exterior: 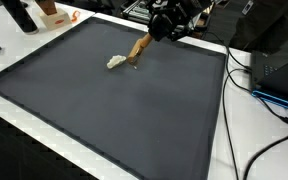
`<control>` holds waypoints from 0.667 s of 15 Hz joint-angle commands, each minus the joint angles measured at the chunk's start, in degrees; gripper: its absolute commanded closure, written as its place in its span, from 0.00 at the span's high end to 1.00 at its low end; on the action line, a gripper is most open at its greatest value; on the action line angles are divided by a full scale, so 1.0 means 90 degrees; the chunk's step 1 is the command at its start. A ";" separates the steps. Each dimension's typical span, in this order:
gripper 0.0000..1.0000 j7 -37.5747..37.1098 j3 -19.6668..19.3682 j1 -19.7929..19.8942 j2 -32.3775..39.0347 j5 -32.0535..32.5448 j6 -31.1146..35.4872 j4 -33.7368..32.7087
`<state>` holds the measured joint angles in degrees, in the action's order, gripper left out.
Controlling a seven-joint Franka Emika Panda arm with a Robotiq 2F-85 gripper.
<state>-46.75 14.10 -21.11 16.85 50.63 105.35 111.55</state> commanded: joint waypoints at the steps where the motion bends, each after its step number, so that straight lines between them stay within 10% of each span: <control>1: 0.23 -0.0116 -0.0040 -0.0102 0.0161 0.0260 0.0012 -0.0150; 10: 0.23 -0.0067 -0.0058 -0.0145 0.0398 0.0249 0.0263 -0.0317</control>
<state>-46.82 14.09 -21.82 19.87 51.39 106.76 109.23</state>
